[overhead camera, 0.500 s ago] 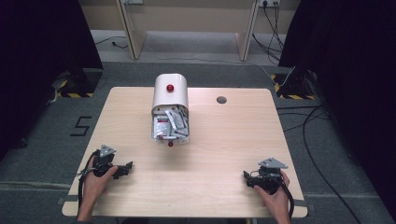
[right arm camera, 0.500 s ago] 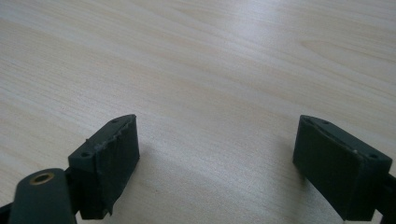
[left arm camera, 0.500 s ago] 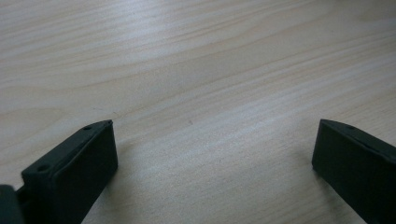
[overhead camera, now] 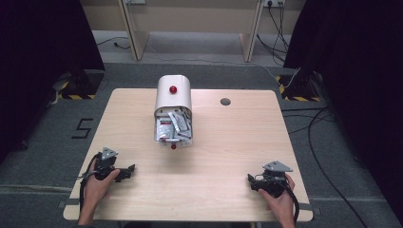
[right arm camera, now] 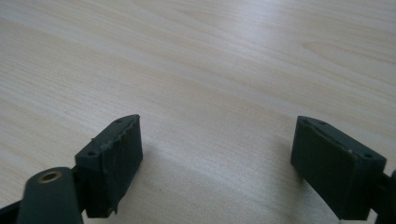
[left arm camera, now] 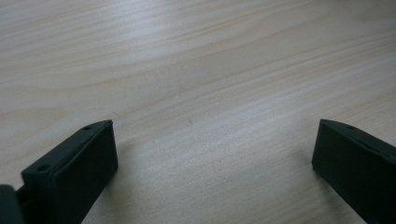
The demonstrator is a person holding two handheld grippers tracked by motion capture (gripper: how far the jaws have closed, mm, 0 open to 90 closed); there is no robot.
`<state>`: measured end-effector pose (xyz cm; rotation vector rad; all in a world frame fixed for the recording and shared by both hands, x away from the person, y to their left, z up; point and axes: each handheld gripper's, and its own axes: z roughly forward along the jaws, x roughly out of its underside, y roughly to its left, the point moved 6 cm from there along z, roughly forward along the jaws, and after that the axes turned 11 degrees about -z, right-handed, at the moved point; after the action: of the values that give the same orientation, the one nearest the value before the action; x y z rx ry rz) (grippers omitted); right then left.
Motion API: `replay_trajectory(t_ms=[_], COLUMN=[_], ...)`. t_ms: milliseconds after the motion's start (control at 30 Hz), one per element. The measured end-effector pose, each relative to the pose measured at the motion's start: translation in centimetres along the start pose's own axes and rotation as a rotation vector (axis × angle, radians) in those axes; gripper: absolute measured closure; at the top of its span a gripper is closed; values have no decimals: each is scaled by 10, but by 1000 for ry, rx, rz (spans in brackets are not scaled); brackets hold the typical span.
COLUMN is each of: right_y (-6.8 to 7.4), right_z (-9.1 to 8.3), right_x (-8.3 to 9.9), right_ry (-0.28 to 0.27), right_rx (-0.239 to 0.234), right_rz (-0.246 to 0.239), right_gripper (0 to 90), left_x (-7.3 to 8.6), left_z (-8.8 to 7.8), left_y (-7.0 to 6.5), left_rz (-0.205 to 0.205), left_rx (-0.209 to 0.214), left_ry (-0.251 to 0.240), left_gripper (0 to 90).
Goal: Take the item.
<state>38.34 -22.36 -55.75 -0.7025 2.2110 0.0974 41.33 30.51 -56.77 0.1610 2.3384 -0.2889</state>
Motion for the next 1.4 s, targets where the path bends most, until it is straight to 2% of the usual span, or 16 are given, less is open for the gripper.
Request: replay_trajectory(t_ms=[167,300,667,733,767,800,1033,1300,1400], right_y=[3,11,32,36,39,39,53,66,69], right_z=[-3,-6,-15,-16,-15,-15,-14,-11,-11], right_x=[-2,-8,-34,-42,-51,-51,-81,-117,-123], right_ry=[-34,-72,-139,-150,-165,-165,-196,-244,-252], right_rx=[-3,-25,-77,-85,-91,-91,-111,-123,-129], right_rz=[14,30,-37,-55,-67,-67,-137,-165,-172], right_gripper=[193,192,172,171,173,173,208,225,229], left_x=[0,0,0,0,0,0,0,0,0], left_z=[0,0,0,0,0,0,0,0,0], left_y=[0,0,0,0,0,0,0,0,0], left_rz=[0,0,0,0,0,0,0,0,0], left_rx=[1,0,1,1,0,0,0,0,0], left_ry=[-1,0,-1,-1,0,0,0,0,0], left_gripper=[0,0,0,0,0,0,0,0,0])
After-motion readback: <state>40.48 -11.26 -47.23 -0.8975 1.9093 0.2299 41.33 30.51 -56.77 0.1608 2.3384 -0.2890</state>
